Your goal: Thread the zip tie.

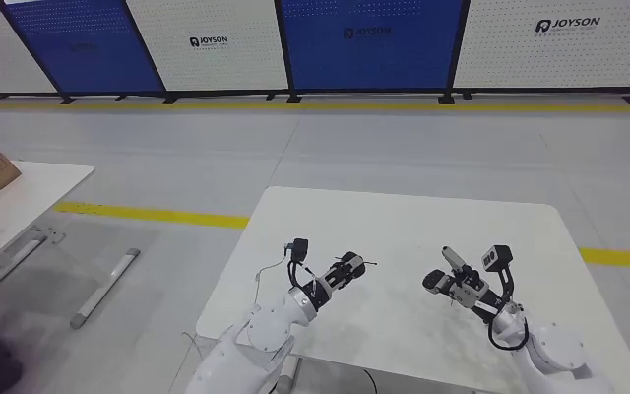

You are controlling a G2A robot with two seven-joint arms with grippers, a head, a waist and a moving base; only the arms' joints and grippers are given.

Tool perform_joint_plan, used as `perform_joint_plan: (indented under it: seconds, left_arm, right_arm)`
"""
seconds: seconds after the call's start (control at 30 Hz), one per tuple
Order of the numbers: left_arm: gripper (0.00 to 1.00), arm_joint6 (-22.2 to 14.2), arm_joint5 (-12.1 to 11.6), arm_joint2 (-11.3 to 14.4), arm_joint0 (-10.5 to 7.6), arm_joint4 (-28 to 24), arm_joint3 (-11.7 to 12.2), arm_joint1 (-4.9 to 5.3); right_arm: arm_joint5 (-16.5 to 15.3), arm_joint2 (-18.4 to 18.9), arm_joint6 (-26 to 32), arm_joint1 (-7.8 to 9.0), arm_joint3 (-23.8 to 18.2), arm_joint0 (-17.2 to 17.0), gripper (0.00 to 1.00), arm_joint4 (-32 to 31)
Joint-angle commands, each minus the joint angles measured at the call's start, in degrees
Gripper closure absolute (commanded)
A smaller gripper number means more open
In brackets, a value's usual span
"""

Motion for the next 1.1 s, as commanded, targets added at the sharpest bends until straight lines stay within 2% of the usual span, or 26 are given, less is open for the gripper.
perform_joint_plan:
  seconds: [0.0, 0.07, 0.13, 0.3, 0.43, 0.5, 0.97, 1.07]
  left_arm:
    - [1.0, 0.0, 0.0, 0.0, 0.0, 0.0, 0.0, 0.0]
    - [1.0, 0.5, -0.3, 0.1, -0.09, 0.5, -0.5, -0.01]
    - [1.0, 1.7, -1.5, 0.0, 0.47, 1.3, -2.0, 0.04]
    - [1.0, 3.1, -5.5, -2.3, 4.08, 1.8, -7.4, 0.56]
    - [1.0, 3.1, -5.7, -3.0, 5.75, 3.1, -9.5, 0.83]
    - [1.0, 2.5, -5.0, -2.9, 5.73, 3.7, -9.5, 0.89]
    - [1.0, 2.5, -4.9, -2.8, 5.7, 3.7, -9.4, 0.89]
    - [1.0, 2.1, -3.3, -1.9, 4.93, 5.0, -8.0, 0.86]
  right_arm:
    - [0.0, 0.0, 0.0, 0.0, 0.0, 0.0, 0.0, 0.0]
    - [0.0, 0.0, 0.0, 0.0, 0.0, 0.0, 0.0, 0.0]
    - [0.0, 0.0, 0.0, 0.0, 0.0, 0.0, 0.0, 0.0]
    - [0.0, 0.0, 0.0, 0.0, 0.0, 0.0, 0.0, 0.0]
    - [0.0, 0.0, 0.0, 0.0, 0.0, 0.0, 0.0, 0.0]
    - [0.0, 0.0, 0.0, 0.0, 0.0, 0.0, 0.0, 0.0]
    - [0.0, 0.0, 0.0, 0.0, 0.0, 0.0, 0.0, 0.0]
    - [0.0, 0.0, 0.0, 0.0, 0.0, 0.0, 0.0, 0.0]
